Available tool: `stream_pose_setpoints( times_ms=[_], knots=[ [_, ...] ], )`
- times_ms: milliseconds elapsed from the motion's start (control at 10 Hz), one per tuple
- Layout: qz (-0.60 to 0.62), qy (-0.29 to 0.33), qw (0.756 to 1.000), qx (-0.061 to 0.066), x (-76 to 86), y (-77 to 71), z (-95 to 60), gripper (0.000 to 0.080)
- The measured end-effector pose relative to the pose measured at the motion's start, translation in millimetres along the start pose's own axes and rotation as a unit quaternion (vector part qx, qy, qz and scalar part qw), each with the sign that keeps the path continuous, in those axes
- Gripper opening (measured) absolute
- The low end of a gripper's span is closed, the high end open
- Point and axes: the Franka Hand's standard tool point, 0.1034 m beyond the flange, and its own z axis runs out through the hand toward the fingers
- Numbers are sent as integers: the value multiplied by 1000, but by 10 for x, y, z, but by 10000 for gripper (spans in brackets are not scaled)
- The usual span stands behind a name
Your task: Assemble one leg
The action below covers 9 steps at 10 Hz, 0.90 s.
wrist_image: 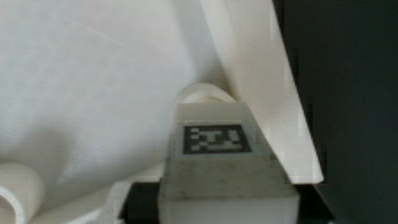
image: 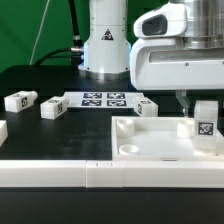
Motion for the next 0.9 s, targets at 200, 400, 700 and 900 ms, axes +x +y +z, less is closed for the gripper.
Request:
stream_pose_setpoints(
  times_ms=[200, 400, 700, 900],
  knots=[
    [139, 9, 990, 14, 13, 15, 1, 292],
    [233, 8, 972, 14, 7, 5, 3, 292],
    [355, 3, 935, 15, -21, -27, 16, 292],
    [366, 2, 931, 15, -17, -28, 15, 292]
  ],
)
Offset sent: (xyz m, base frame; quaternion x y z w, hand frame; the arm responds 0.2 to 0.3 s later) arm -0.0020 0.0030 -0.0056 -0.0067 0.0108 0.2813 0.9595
